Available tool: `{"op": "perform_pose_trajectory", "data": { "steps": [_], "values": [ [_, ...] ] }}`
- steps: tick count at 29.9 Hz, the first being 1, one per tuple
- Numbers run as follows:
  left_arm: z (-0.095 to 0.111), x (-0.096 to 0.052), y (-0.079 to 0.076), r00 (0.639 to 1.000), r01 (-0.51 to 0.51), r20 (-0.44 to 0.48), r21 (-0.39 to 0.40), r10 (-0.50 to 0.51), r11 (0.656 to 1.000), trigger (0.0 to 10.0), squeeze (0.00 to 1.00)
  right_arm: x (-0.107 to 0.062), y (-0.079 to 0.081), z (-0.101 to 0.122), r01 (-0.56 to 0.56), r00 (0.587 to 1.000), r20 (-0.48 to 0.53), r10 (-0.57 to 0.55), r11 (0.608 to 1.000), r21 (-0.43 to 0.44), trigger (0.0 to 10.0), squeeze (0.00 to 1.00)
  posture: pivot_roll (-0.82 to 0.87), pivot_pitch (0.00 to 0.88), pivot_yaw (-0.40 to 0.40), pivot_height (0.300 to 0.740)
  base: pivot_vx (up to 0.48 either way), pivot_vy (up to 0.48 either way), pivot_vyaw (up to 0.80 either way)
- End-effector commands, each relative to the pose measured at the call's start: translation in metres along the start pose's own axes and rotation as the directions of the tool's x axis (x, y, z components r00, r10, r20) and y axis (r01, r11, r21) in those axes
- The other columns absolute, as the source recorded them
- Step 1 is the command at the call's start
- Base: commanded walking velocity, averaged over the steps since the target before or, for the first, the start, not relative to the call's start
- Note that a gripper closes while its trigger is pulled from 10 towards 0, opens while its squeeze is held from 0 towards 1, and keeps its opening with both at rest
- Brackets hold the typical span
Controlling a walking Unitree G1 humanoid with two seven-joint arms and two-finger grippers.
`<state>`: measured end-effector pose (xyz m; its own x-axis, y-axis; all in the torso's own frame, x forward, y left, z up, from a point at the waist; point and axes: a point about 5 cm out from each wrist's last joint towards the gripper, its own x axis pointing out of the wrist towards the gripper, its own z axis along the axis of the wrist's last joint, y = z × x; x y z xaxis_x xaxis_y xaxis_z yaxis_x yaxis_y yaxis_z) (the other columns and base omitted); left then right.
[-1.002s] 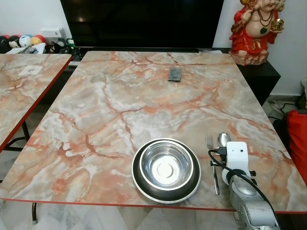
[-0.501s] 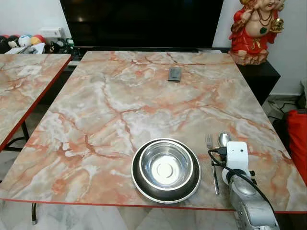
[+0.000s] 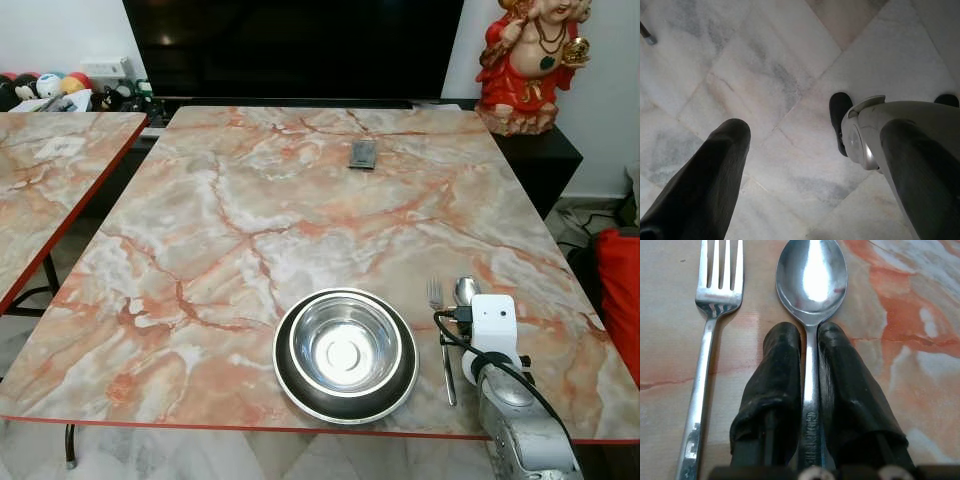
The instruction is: Setting the table
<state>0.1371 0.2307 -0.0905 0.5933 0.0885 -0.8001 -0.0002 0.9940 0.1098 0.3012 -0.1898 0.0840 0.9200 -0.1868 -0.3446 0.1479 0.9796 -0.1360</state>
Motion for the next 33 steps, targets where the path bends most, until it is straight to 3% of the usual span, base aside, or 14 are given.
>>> {"op": "perform_pose_trajectory", "data": {
  "steps": [1, 14, 33],
  "values": [
    [-0.009, -0.002, 0.0, 0.999, -0.002, -0.033, 0.003, 0.002, 1.0, 10.0, 0.0, 0.001, 0.002, -0.004, -0.007, 1.0, -0.029, 0.007, 1.0, -0.002, 10.0, 0.0, 0.01, 0.118, 0.004, 0.74, 0.0, 0.0, 0.0],
    [-0.008, -0.002, 0.0, 0.999, 0.0, -0.033, 0.006, 0.0, 1.0, 10.0, 0.0, 0.0, 0.001, -0.004, 0.004, 1.0, -0.024, -0.004, 1.0, -0.015, 10.0, 0.0, 0.0, 0.117, 0.006, 0.74, 0.0, 0.0, 0.0],
    [-0.006, -0.001, -0.001, 1.0, 0.004, -0.027, 0.01, -0.004, 1.0, 10.0, 0.0, -0.001, -0.004, 0.018, 0.062, 0.992, 0.108, -0.065, 0.998, 0.028, 10.0, 0.0, 0.01, 0.116, 0.005, 0.74, 0.0, 0.0, 0.0]
  ]
}}
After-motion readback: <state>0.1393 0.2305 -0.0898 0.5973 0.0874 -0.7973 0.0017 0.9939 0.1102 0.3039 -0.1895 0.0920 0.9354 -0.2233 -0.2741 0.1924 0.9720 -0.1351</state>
